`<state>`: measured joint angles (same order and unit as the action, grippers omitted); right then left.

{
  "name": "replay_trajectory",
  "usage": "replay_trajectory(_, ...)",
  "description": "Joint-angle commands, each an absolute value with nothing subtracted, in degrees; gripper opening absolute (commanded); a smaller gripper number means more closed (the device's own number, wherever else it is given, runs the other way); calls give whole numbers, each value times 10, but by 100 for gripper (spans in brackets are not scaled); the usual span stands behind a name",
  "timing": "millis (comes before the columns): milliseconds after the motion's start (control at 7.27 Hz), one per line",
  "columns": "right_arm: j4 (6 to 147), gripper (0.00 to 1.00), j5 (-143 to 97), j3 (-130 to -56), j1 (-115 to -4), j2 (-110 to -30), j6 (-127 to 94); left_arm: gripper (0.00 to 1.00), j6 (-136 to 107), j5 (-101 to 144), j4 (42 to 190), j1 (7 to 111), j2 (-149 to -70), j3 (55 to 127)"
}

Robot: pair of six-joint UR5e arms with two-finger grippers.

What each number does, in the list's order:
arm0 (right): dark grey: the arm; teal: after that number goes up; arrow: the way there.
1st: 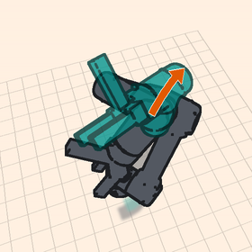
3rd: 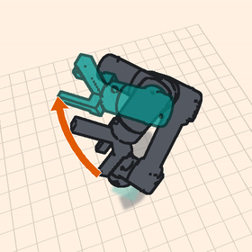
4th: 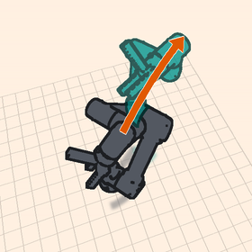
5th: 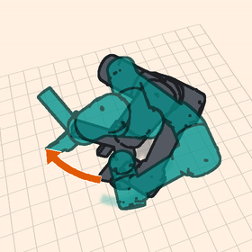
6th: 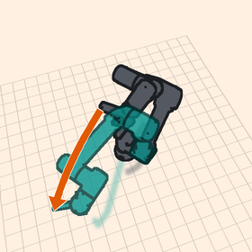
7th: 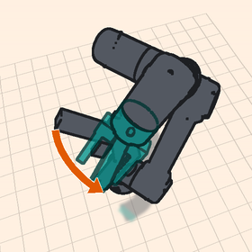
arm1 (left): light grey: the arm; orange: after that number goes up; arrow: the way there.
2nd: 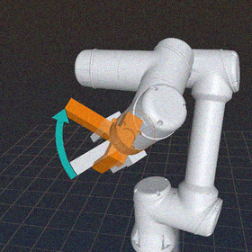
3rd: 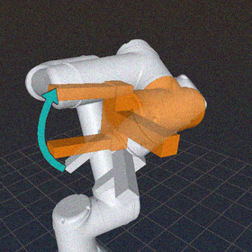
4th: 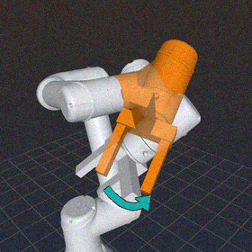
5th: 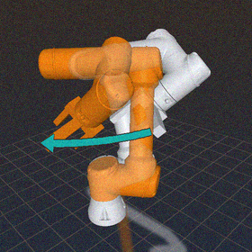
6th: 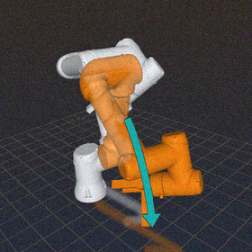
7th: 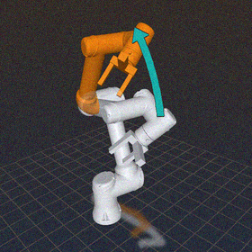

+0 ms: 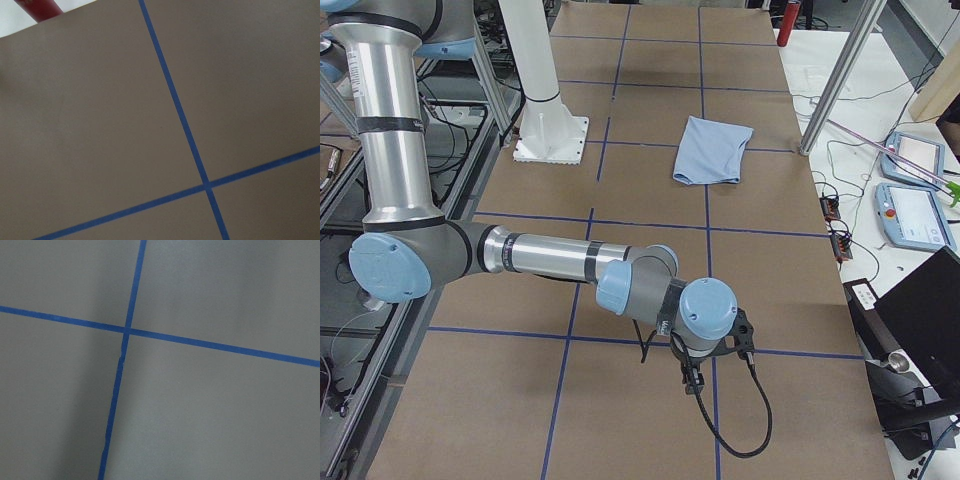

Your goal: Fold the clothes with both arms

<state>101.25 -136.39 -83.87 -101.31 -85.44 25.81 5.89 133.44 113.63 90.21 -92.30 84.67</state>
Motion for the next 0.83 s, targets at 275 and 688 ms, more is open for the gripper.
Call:
replay_trajectory(275,941,100,-1366,-840,-1012,-865,213,100,-42,1337,1243,900,-894,835)
replay_trajectory(688,940,100,-1367,-844,-1009,-864,157,100,-35,1228,1124,849,-910,834)
